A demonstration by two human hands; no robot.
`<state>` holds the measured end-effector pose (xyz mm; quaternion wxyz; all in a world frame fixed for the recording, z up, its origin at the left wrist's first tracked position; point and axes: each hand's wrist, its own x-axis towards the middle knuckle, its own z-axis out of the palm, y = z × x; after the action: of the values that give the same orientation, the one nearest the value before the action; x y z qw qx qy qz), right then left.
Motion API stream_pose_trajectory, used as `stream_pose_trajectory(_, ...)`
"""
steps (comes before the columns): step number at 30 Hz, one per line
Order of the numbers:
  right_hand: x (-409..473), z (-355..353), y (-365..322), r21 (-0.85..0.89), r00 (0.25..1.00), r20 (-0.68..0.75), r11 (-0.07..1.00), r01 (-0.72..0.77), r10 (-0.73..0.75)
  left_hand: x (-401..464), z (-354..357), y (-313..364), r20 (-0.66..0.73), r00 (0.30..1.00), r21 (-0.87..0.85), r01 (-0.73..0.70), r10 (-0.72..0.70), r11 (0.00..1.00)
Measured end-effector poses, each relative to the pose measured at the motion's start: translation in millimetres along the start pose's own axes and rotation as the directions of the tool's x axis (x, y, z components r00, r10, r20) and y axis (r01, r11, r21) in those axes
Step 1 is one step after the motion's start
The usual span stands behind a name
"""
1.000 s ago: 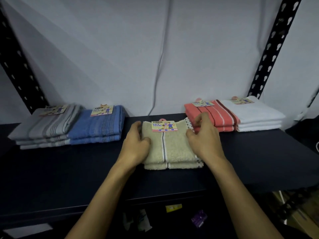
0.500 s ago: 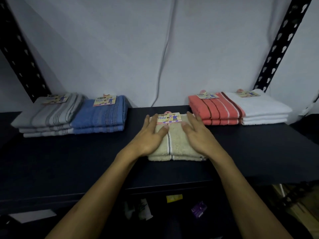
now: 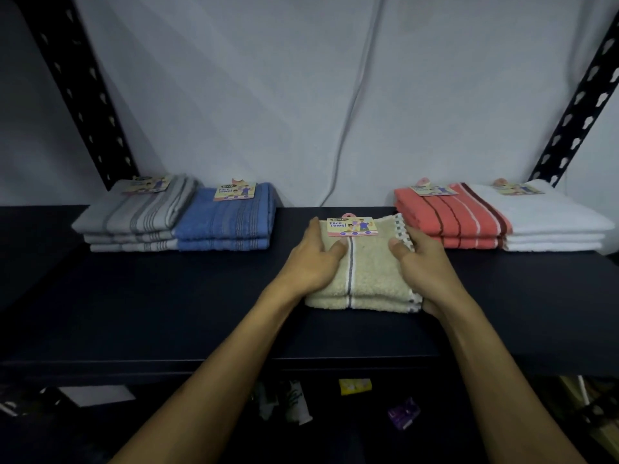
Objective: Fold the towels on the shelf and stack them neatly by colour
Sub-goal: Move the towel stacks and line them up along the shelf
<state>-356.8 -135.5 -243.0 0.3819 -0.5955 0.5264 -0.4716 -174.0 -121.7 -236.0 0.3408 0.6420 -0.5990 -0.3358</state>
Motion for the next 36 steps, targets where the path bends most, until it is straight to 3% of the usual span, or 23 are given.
stream_pose_trajectory(3,-2.5,-0.6,-8.8,-0.198,0.995,-0.022,0.976,0.087,-0.094,0.1,-1.1,2.7,0.008,1.000,0.093,-0.013,0.013,0.996)
stream_pose_trajectory(6,-6.9,10.1,-24.1,-0.571,0.926,-0.014,0.763,0.303,-0.378,0.7,0.3,2.9,-0.007,1.000,0.111,-0.030,0.031,0.993)
stream_pose_trajectory(7,-4.8,15.5,-24.8,-0.635,0.921,0.043,0.701,0.325,-0.388,1.2,0.7,2.0,-0.005,1.000,0.118,-0.030,0.031,0.993)
stream_pose_trajectory(10,4.2,27.5,-17.9,-0.724,0.972,0.211,0.650,0.230,-0.109,3.5,-4.6,-1.5,0.022,1.000,0.186,-0.025,0.021,0.982)
stream_pose_trajectory(12,7.1,29.1,-9.1,-0.754,0.972,0.230,0.624,0.205,-0.041,4.9,-14.6,-7.1,-0.011,0.994,0.279,-0.099,0.106,0.955)
stream_pose_trajectory(15,4.0,32.0,-8.6,-0.776,0.976,0.210,0.597,0.203,-0.060,6.7,-37.4,-16.2,-0.104,0.951,0.374,-0.232,0.290,0.898)
stream_pose_trajectory(19,7.9,45.5,-12.3,-0.755,0.985,0.163,0.636,0.159,-0.052,22.6,-77.2,-28.8,-0.186,0.892,0.546,-0.256,0.413,0.798)
stream_pose_trajectory(22,31.9,62.2,-13.6,-0.736,0.984,0.169,0.655,0.169,-0.063,45.6,-105.7,-50.6,-0.220,0.937,0.699,-0.041,0.270,0.714)
stream_pose_trajectory(25,61.1,80.9,-14.5,-0.720,0.978,0.196,0.666,0.194,-0.072,56.0,-120.3,-74.3,-0.238,0.968,0.734,0.126,0.078,0.667)
stream_pose_trajectory(36,110.4,123.0,-16.8,-0.680,0.975,0.173,0.698,0.223,-0.142,57.2,-131.2,-94.3,-0.172,0.978,0.738,0.048,0.120,0.673)
